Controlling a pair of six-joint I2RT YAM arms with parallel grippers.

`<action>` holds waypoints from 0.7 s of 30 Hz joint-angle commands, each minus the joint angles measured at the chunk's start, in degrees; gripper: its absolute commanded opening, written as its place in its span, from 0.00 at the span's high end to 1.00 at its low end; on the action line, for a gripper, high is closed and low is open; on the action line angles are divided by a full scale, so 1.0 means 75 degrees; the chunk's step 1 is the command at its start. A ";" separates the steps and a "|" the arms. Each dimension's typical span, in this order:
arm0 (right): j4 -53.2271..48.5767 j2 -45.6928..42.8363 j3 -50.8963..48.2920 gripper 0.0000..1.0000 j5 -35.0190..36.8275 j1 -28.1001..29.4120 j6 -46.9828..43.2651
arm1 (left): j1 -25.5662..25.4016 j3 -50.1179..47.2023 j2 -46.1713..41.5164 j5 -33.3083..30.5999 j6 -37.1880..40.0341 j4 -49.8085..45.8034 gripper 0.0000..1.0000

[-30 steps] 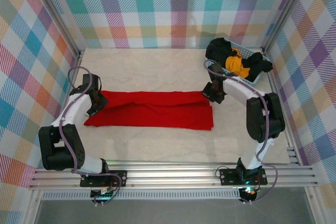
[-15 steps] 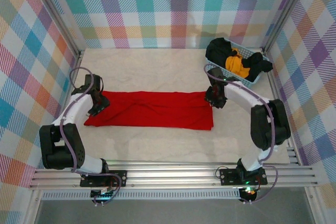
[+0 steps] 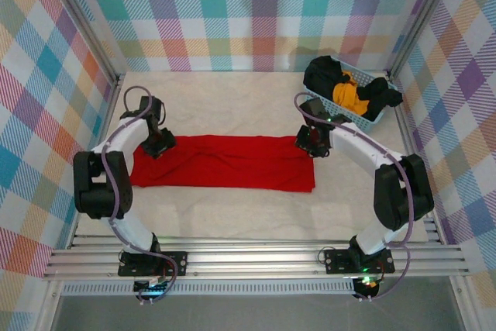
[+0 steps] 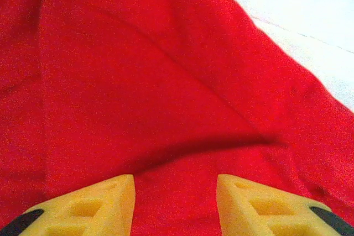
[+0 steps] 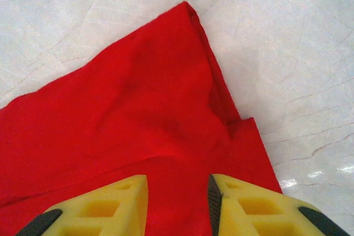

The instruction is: Fold and stack the t-shirts

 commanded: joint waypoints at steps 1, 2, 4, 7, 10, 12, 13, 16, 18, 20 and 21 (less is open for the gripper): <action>0.0266 0.0519 0.0464 0.67 -0.0447 -0.0117 -0.0768 | -0.0766 -0.0237 -0.0437 0.0494 -0.1298 -0.0222 0.58; -0.0041 0.0883 0.0884 0.71 -0.0438 -0.0120 -0.0889 | -0.0878 -0.0303 -0.0376 0.0445 -0.1665 -0.0251 0.58; -0.0286 0.1548 0.1469 0.77 -0.0516 -0.0128 -0.1140 | -0.0648 -0.0777 -0.0235 0.0468 -0.2501 0.0149 0.63; -0.0479 0.2198 0.1991 0.77 -0.0686 -0.0187 -0.1353 | -0.0079 -0.1050 0.0147 0.1055 -0.3052 0.0946 0.65; -0.0879 0.2514 0.2253 0.77 -0.0667 -0.0214 -0.1249 | -0.0050 -0.0590 0.0398 0.0782 -0.2864 0.0772 0.63; -0.0907 0.2312 0.1959 0.71 -0.0514 -0.0217 -0.1016 | -0.0045 -0.0487 0.0305 0.0706 -0.2860 0.0610 0.61; -0.0852 0.2110 0.1687 0.69 -0.0425 -0.0222 -0.0878 | -0.0035 -0.0515 0.0161 0.0689 -0.2923 0.0577 0.60; -0.0574 0.1477 0.0857 0.65 -0.0291 -0.0275 -0.0419 | -0.0037 -0.0712 -0.0295 0.0723 -0.3245 0.0598 0.56; -0.0386 0.1157 0.0400 0.63 -0.0325 -0.0367 -0.0061 | -0.0040 -0.0836 -0.0525 0.0732 -0.3551 0.0593 0.54; -0.0100 0.0962 0.0024 0.62 -0.0453 -0.0503 0.0245 | -0.0042 -0.1011 -0.0729 0.0766 -0.3888 0.0755 0.54; 0.0054 0.0966 -0.0071 0.61 -0.0602 -0.0578 0.0327 | -0.0035 -0.1017 -0.0787 0.0685 -0.3972 0.0710 0.54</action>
